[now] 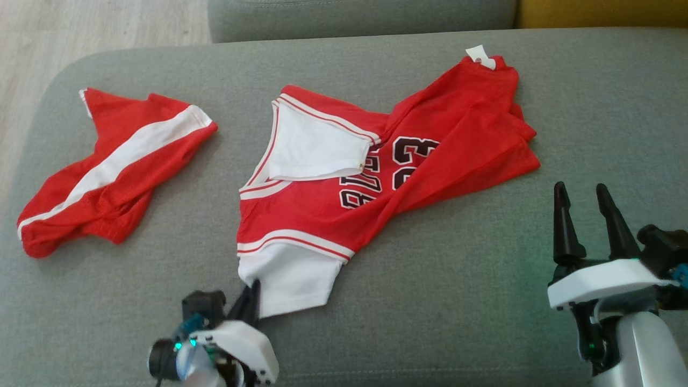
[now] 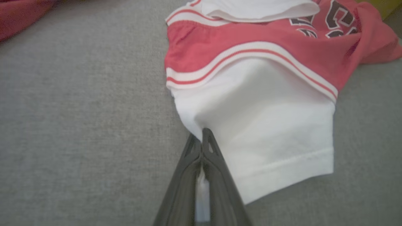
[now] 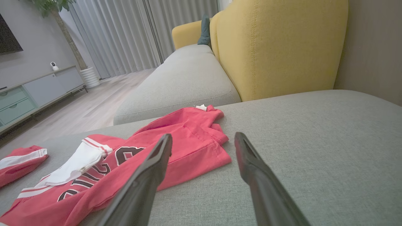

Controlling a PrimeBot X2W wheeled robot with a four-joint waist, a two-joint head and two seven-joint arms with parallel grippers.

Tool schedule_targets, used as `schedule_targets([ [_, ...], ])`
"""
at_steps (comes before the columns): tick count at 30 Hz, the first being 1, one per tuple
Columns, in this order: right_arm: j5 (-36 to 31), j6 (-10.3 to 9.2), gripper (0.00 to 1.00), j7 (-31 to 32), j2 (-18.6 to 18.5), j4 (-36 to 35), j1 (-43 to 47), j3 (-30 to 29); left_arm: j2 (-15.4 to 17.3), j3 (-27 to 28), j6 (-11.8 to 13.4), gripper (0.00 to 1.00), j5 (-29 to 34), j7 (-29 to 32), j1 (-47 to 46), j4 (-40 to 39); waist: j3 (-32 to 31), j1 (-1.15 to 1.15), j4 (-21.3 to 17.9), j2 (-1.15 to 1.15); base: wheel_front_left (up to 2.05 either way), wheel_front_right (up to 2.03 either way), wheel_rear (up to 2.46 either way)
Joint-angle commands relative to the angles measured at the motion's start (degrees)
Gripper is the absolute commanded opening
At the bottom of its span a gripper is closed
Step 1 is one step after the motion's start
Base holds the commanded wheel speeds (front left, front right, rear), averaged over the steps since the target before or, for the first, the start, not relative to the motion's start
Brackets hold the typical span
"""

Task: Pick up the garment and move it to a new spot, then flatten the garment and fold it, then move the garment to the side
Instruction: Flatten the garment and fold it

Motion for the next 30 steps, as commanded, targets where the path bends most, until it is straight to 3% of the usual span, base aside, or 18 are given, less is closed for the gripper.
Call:
schedule_targets([
  [1, -0.52, -0.04, 1.0, -0.09, -0.28, -1.75, -2.43, 1.2, 0.3, 2.67, 1.03, 0.0, 0.42, -0.33, -2.82, -2.89, -0.04, 0.0, 0.3, 0.0, 0.0, 0.0, 0.0],
  [8, -0.97, -0.04, 1.0, 2.19, -0.28, 0.85, -3.88, 1.18, 0.62, 8.59, 4.05, 0.0, 4.82, -0.34, -0.55, -16.39, -0.5, 0.0, 1.93, 0.0, 0.0, 0.0, 0.0],
  [13, -1.31, -0.04, 1.0, 4.95, -0.28, 5.23, -7.34, 0.23, 0.47, 10.56, 3.17, 0.0, 7.42, -0.34, 1.36, -23.71, 0.08, 0.0, 3.39, 0.0, 0.0, 0.0, 0.0],
  [18, -2.55, -0.04, 1.0, 7.6, -0.31, 9.7, -11.98, -0.86, 0.35, 10.2, 1.93, 0.0, 8.31, -0.34, 1.96, -25.19, 1.19, 0.0, 4.27, 0.0, 0.0, 0.0, 0.0],
  [30, -5.35, -0.04, 1.0, 13.21, -7.39, 26.89, -24.81, 1.55, 0.23, 6.91, 0.76, 0.0, 7.54, -0.34, -0.19, -23.52, 5.16, 0.0, 6.93, 0.0, 0.0, 0.0, 0.0],
])
